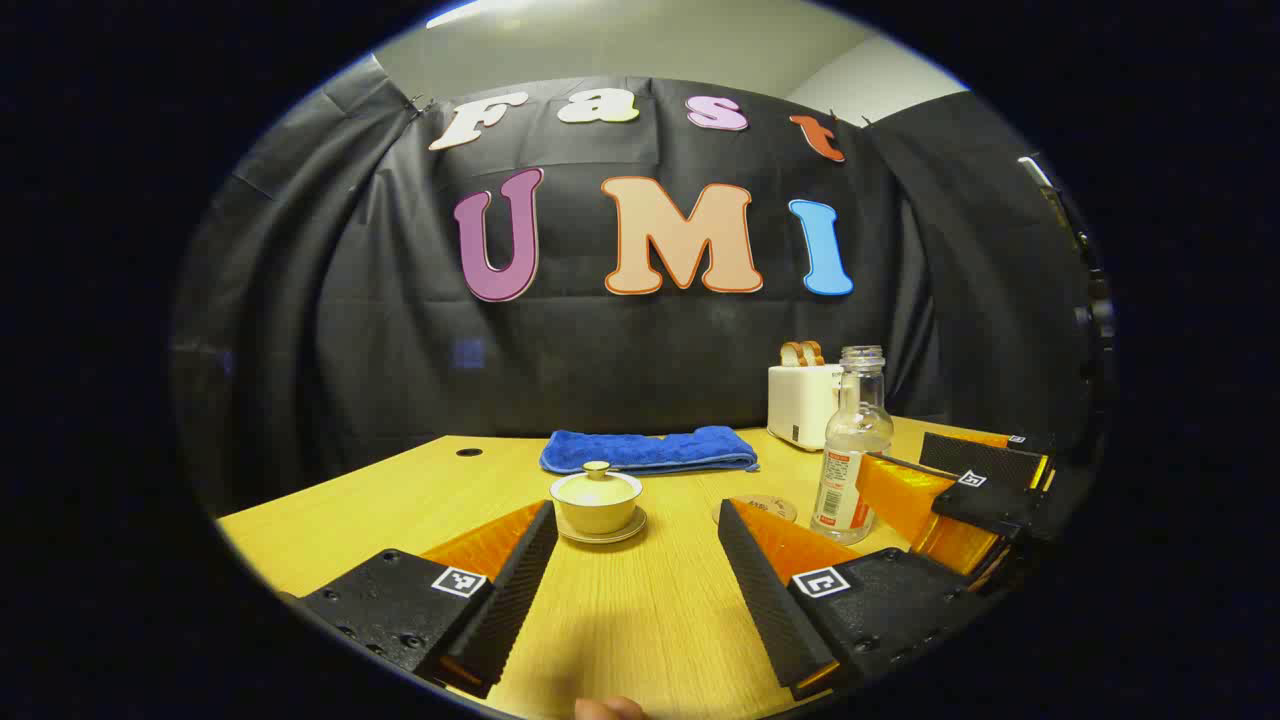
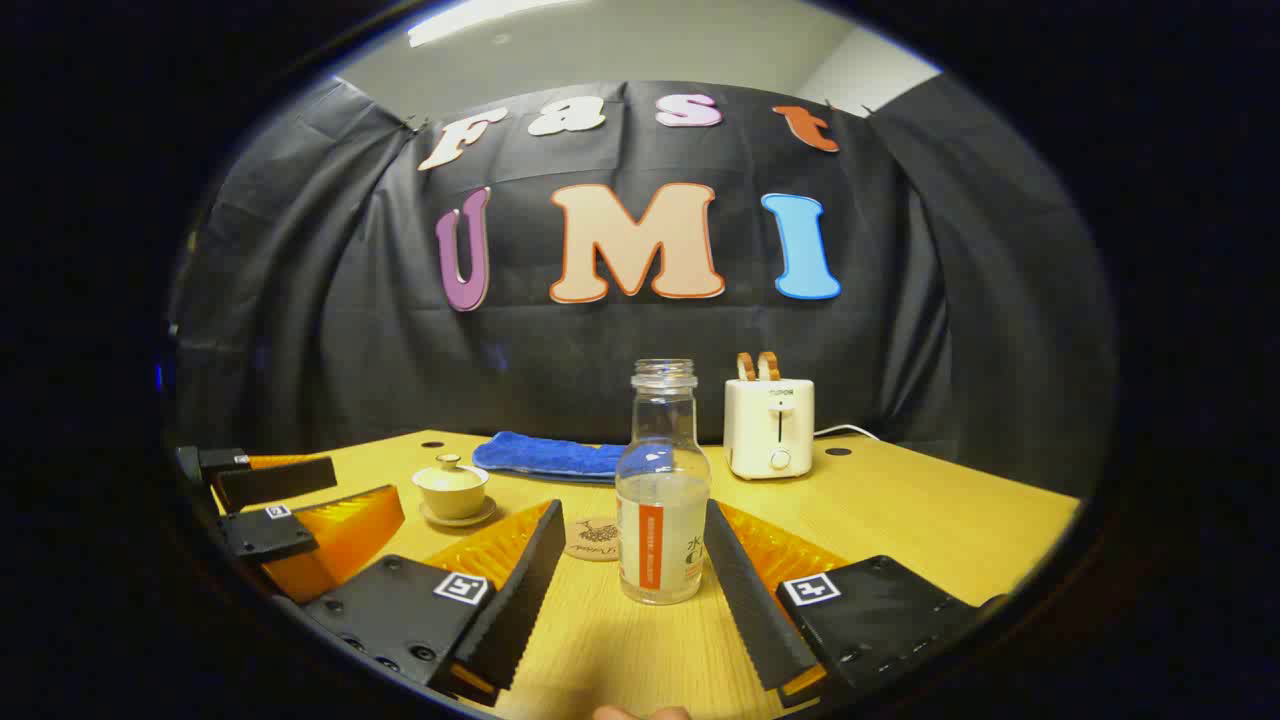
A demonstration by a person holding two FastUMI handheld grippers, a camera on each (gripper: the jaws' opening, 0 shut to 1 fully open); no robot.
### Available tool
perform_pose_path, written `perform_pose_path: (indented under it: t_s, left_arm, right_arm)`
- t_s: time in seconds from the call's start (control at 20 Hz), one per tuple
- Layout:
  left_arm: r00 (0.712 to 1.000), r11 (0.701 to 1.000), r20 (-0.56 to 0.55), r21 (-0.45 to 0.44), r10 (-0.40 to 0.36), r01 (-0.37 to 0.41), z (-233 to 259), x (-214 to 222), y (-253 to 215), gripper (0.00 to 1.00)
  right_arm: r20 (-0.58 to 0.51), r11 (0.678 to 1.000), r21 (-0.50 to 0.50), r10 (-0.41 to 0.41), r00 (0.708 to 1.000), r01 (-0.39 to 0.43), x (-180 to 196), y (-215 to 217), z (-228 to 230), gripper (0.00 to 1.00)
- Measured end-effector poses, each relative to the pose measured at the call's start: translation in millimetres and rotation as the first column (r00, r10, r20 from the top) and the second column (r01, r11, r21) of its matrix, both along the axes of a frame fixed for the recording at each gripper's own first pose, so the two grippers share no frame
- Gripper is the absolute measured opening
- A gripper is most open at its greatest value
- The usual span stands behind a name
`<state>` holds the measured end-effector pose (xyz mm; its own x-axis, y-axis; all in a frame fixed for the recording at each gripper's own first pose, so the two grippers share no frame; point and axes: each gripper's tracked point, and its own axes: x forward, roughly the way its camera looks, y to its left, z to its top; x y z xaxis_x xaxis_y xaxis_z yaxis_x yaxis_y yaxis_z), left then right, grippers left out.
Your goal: Open the teacup lid with one hand, grasp the water bottle and pour water into the teacup with the other hand; after pouring, place the water bottle on the coaster and then close the teacup lid.
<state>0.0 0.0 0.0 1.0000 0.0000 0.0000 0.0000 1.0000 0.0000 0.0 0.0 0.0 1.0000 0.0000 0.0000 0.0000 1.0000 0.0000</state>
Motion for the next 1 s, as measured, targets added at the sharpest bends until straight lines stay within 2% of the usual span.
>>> perform_pose_path:
  t_s: [0.2, 0.25, 0.3, 0.5, 0.55, 0.6, 0.7, 0.75, 0.8, 1.0]
  left_arm:
    - [1.000, 1.000, 0.005, -0.012, -0.010, 0.010, 0.8, -4.0, -1.4, 0.95]
    - [1.000, 1.000, 0.004, -0.012, -0.010, 0.010, 0.4, -4.9, -0.1, 0.95]
    - [1.000, 1.000, 0.004, -0.012, -0.009, 0.009, 0.4, -6.5, 0.8, 0.95]
    - [1.000, 0.999, 0.006, -0.013, -0.030, 0.030, 0.9, -9.1, -3.0, 0.95]
    - [1.000, 1.000, 0.003, -0.012, -0.029, 0.029, -0.2, -9.2, -2.1, 0.95]
    - [1.000, 1.000, 0.003, -0.012, -0.023, 0.023, 0.3, -10.0, -0.7, 0.95]
    - [1.000, 1.000, 0.001, -0.012, -0.020, 0.020, 0.0, -10.0, -0.7, 0.95]
    - [1.000, 1.000, 0.002, -0.013, -0.020, 0.020, -0.1, -10.2, -0.6, 0.95]
    - [1.000, 1.000, 0.002, -0.012, -0.019, 0.019, 0.6, -10.1, -0.3, 0.95]
    - [1.000, 1.000, 0.002, -0.012, -0.018, 0.018, 0.3, -10.1, -0.3, 0.95]
  right_arm:
    - [-0.003, 1.000, 0.002, -0.016, 1.000, 0.016, -1.6, -4.0, -1.2, 0.92]
    - [-0.003, 1.000, 0.003, -0.022, 1.000, 0.022, -2.5, -5.1, -0.5, 0.89]
    - [-0.003, 1.000, 0.002, -0.020, 1.000, 0.020, -4.2, -4.0, -0.7, 0.96]
    - [-0.004, 0.999, 0.001, -0.051, 0.999, 0.051, -8.1, -9.3, -1.0, 0.89]
    - [0.000, 0.998, 0.001, -0.055, 0.998, 0.055, -9.3, -9.5, 0.0, 0.96]
    - [-0.002, 0.998, 0.001, -0.056, 0.998, 0.056, -8.5, -9.1, 0.6, 0.89]
    - [-0.002, 1.000, 0.001, -0.031, 1.000, 0.031, -8.3, -4.0, 0.3, 0.96]
    - [-0.003, 1.000, 0.002, -0.026, 1.000, 0.026, -6.8, -3.8, 0.1, 0.88]
    - [-0.003, 1.000, 0.003, -0.025, 1.000, 0.025, -7.7, -3.6, -0.5, 0.96]
    - [-0.002, 1.000, 0.002, -0.023, 1.000, 0.023, -7.8, -3.5, -0.3, 0.93]
